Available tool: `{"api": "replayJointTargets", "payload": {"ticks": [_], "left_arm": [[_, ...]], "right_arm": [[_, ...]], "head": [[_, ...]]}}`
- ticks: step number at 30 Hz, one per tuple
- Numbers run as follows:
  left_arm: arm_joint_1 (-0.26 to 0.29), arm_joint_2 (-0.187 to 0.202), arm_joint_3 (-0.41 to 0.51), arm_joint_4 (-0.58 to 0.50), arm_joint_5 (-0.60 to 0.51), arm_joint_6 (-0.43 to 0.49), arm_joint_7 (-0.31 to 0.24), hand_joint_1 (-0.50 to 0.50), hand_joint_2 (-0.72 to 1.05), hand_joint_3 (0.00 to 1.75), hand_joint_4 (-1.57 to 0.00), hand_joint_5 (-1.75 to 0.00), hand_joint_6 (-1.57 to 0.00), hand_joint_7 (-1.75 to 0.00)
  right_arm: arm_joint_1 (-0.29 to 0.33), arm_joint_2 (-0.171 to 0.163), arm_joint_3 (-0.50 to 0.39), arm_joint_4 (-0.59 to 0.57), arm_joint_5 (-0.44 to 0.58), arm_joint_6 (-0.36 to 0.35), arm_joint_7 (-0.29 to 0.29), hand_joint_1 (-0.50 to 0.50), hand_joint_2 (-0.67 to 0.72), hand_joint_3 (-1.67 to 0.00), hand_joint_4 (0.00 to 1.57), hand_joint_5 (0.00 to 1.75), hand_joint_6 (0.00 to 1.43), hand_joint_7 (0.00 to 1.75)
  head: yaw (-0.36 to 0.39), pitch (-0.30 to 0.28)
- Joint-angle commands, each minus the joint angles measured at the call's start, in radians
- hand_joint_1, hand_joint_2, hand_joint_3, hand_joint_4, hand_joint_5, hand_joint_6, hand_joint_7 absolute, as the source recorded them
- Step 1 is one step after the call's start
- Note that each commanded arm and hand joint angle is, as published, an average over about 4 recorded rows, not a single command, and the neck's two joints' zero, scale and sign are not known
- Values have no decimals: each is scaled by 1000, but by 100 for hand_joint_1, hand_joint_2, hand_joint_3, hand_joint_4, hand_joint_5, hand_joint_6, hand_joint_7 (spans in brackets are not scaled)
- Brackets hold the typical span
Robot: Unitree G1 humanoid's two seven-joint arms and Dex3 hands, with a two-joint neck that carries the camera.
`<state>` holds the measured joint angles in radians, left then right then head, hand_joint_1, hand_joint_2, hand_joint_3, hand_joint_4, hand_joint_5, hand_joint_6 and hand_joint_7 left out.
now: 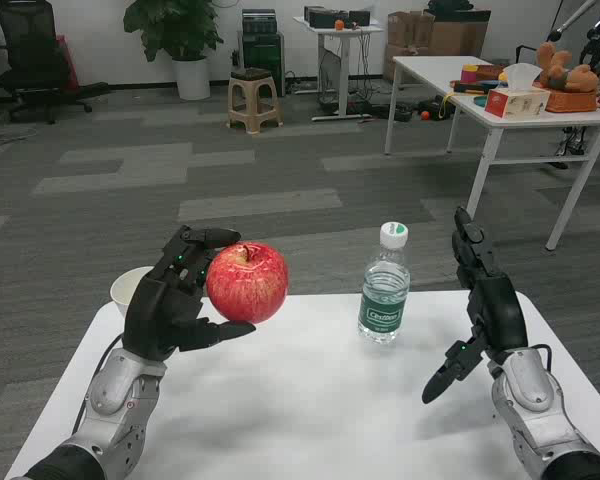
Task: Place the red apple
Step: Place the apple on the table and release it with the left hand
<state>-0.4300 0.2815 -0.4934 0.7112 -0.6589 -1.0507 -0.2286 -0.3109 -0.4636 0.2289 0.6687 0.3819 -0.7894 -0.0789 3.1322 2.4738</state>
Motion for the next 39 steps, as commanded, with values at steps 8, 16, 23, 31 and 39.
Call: {"api": "replayJointTargets", "payload": {"ticks": [8,16,23,31,39], "left_arm": [[-37,-7,-10,52,-16,-16,34,-26,87,0,-95,-175,-110,-133],[-32,-7,-9,47,-16,-17,34,-26,87,0,-97,-175,-110,-133],[-31,7,-29,61,-17,-15,34,-26,87,0,-95,-175,-110,-133],[-51,40,-130,118,-33,-8,34,-26,80,0,-94,-175,-110,-133],[-83,51,-243,224,-56,46,29,-26,87,0,-90,-175,-110,-133]], "right_arm": [[-43,49,-15,44,2,2,4,-29,72,0,0,0,0,0],[-39,52,-16,42,2,1,4,-29,72,0,0,0,0,0],[-37,54,-14,45,2,2,4,-29,72,0,0,0,0,0],[-38,56,-10,61,2,2,4,-29,72,0,0,0,0,0],[-39,59,-7,72,2,2,4,-29,72,0,0,0,0,0]], "head": [[27,49],[28,45],[30,26],[33,-2],[29,-17]]}}
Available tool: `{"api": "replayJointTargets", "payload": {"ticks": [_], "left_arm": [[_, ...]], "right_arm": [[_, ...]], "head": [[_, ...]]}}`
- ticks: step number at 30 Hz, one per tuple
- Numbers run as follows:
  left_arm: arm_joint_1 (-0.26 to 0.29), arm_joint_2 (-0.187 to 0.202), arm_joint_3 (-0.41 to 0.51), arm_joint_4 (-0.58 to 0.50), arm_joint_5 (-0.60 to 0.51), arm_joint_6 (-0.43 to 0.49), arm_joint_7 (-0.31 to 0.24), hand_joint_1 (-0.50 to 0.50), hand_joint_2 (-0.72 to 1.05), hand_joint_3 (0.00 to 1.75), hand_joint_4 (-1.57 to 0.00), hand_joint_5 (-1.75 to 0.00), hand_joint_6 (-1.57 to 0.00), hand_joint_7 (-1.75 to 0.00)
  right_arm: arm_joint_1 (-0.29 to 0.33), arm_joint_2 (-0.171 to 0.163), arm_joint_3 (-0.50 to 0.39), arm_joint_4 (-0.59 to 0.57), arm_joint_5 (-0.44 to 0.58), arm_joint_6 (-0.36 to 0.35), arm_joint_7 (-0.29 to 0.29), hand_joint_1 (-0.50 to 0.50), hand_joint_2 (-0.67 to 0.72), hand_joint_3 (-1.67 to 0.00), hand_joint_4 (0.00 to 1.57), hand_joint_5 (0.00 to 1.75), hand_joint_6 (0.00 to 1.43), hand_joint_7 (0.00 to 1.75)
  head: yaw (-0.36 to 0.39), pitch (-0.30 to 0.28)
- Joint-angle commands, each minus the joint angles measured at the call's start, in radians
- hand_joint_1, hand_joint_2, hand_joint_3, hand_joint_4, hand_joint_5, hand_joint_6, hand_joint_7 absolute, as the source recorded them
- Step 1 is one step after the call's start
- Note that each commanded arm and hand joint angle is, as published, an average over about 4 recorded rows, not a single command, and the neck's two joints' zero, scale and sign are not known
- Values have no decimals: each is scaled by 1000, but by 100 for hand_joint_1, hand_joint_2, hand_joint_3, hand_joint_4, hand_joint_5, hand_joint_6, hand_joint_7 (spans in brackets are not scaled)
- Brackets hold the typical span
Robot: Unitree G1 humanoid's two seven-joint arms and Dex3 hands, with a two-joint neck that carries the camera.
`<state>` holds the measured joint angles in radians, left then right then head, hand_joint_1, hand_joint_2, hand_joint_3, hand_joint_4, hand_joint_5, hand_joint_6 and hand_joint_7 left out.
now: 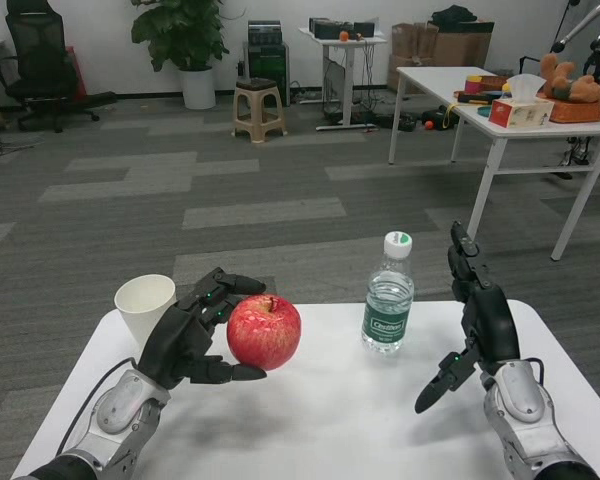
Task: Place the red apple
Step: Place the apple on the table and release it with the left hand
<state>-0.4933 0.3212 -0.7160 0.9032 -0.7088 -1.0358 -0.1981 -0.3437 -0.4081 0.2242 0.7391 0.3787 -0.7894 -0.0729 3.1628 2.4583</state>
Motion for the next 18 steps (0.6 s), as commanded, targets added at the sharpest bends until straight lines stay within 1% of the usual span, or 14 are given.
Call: {"api": "replayJointTargets", "payload": {"ticks": [1,4,8,9,11,13,18], "left_arm": [[-22,12,-31,46,-5,52,-5,-26,87,0,-90,-175,-111,-133],[-27,14,-52,63,2,107,-23,-26,87,0,-84,-175,-112,-133],[-37,17,-90,84,10,192,-61,-24,87,0,-76,-175,-112,-133],[-40,18,-99,89,17,201,-66,-25,87,0,-74,-175,-111,-133],[-46,18,-104,95,71,211,-70,-26,87,0,-71,-175,-110,-133],[-51,18,-104,95,127,227,-74,-26,87,0,-71,-175,-110,-133],[-73,19,-156,99,141,253,-93,-26,87,0,-67,-175,-113,-133]], "right_arm": [[-6,4,-2,2,5,2,-2,-29,72,0,0,0,0,0],[-6,5,-2,2,5,2,-2,-29,72,0,0,0,0,0],[-6,7,1,3,5,2,-2,-28,72,0,0,0,0,0],[-6,7,1,3,5,2,-2,-27,72,0,0,0,0,0],[-6,8,1,4,5,2,-2,-26,72,0,0,0,0,0],[-6,9,2,6,5,2,-2,-28,72,0,0,0,0,0],[-6,12,5,13,5,2,-2,-29,71,0,0,0,0,0]], "head": [[-3,-2],[-6,-4],[-7,-11],[-7,-13],[-7,-15],[-7,-19],[-4,-30]]}}
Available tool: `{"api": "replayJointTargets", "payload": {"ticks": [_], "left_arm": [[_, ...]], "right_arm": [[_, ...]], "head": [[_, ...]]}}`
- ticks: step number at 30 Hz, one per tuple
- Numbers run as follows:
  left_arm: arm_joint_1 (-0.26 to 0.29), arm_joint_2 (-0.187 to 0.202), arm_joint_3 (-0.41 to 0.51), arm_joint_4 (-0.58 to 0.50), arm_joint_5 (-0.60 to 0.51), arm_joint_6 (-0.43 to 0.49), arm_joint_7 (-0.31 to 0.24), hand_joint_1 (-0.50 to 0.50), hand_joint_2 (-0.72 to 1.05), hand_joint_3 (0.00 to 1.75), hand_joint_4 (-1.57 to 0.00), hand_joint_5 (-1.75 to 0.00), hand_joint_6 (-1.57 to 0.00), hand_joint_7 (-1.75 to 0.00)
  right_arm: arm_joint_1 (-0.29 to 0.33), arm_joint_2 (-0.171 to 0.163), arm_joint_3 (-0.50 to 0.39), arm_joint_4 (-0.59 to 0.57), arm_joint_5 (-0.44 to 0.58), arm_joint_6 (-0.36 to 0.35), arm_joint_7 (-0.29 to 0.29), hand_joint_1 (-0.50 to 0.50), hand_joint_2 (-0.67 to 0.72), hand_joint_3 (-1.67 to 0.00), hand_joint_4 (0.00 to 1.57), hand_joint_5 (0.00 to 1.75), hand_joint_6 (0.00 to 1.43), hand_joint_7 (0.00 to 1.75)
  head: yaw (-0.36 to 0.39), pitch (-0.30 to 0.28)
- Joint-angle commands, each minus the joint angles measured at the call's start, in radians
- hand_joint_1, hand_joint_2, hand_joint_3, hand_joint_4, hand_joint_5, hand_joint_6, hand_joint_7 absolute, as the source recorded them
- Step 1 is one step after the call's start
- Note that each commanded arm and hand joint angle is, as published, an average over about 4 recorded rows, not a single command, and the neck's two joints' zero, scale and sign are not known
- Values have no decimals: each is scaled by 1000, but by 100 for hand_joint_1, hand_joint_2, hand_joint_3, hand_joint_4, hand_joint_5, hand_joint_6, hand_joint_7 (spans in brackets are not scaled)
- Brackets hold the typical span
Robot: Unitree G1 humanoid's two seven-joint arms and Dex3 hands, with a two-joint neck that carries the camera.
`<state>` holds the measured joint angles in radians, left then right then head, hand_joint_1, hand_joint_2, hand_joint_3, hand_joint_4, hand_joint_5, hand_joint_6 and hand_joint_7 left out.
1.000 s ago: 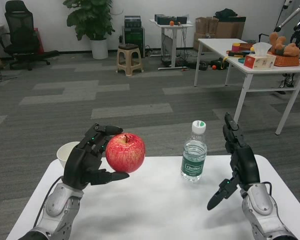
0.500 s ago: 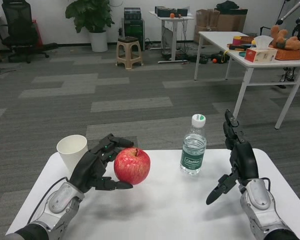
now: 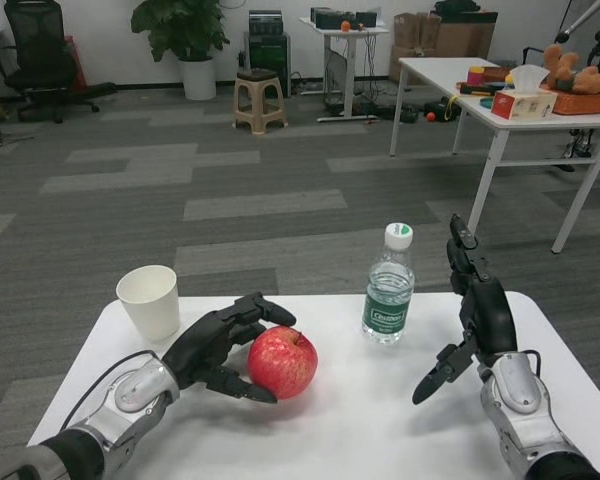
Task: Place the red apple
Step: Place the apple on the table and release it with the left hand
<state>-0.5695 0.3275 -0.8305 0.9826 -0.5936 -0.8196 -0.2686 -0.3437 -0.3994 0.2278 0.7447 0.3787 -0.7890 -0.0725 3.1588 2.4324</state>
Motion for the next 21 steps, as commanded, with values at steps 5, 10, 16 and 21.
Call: {"api": "replayJointTargets", "payload": {"ticks": [5,10,16,21], "left_arm": [[-6,16,-56,22,32,37,-32,-26,87,0,-67,-175,-114,-133],[-7,15,-51,24,36,39,-48,-24,87,0,-59,-175,-108,-133],[-3,16,-25,24,51,39,-58,-24,89,0,-42,-175,-92,-110],[4,15,-2,31,60,38,-60,-23,96,0,-27,-175,-87,-98]], "right_arm": [[-6,4,5,12,5,2,-3,-28,72,0,0,0,0,0],[-6,1,7,11,5,2,-3,-25,69,0,0,0,0,0],[-3,-2,5,5,5,2,-3,-25,72,0,0,0,0,0],[1,-2,5,2,5,2,-3,-25,72,0,0,0,0,0]], "head": [[-2,-14],[-6,-21],[-5,-23],[-4,-20]]}}
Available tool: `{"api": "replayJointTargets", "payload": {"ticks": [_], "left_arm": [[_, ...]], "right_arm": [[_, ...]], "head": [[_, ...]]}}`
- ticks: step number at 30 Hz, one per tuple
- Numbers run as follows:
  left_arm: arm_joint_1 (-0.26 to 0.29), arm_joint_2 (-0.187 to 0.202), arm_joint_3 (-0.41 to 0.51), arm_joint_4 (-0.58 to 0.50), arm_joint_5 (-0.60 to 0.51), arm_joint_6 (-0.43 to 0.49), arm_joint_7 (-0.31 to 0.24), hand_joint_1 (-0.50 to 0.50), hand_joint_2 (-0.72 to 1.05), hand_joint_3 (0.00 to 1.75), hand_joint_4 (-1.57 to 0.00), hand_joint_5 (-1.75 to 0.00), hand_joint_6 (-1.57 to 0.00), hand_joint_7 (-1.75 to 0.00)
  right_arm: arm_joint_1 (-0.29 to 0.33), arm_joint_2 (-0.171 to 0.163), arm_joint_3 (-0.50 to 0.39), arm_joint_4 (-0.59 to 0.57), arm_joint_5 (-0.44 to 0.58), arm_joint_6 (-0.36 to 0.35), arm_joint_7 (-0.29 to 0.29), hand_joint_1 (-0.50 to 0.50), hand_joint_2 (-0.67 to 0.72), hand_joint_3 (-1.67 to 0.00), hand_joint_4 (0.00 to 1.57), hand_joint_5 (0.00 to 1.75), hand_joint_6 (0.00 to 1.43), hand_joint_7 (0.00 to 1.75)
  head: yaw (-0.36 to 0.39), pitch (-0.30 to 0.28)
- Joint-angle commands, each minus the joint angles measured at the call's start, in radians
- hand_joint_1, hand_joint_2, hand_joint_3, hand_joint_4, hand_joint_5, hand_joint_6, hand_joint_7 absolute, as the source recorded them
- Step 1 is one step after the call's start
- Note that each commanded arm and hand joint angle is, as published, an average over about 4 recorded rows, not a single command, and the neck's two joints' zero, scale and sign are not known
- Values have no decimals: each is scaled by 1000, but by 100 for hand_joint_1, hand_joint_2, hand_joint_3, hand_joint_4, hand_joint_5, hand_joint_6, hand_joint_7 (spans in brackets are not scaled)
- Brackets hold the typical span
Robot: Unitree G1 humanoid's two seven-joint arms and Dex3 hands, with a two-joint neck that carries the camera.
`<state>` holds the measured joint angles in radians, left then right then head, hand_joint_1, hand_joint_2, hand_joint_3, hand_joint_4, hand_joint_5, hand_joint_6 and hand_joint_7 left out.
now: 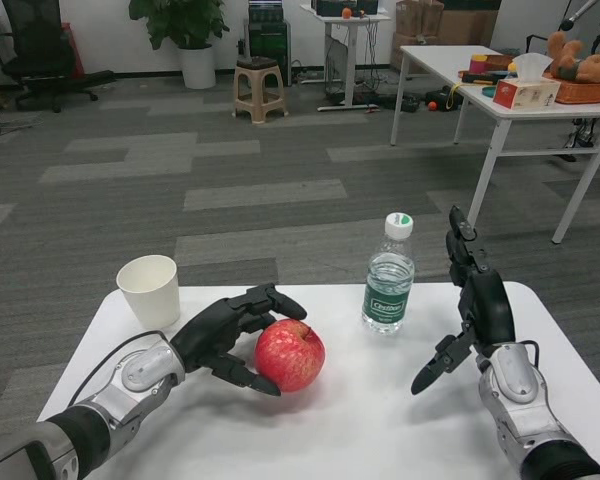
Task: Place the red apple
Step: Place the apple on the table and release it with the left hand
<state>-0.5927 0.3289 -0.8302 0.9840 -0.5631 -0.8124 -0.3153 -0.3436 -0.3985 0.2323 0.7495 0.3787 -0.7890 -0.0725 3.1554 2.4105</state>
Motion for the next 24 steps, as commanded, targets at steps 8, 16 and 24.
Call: {"api": "replayJointTargets", "payload": {"ticks": [8,16,24], "left_arm": [[30,10,-3,95,26,19,-8,-23,105,0,-22,-175,-88,-84],[30,7,-22,144,23,10,-7,-21,94,0,-3,-110,-46,-63],[30,-1,-27,154,23,-14,-7,-21,60,0,0,-82,-22,-42]], "right_arm": [[2,-3,2,1,6,2,-3,-27,72,0,0,0,0,0],[2,-3,4,11,5,2,-3,-25,72,0,0,0,0,0],[-3,-5,12,27,6,2,-3,-25,69,0,0,0,0,0]], "head": [[4,-7],[5,-23],[10,-40]]}}
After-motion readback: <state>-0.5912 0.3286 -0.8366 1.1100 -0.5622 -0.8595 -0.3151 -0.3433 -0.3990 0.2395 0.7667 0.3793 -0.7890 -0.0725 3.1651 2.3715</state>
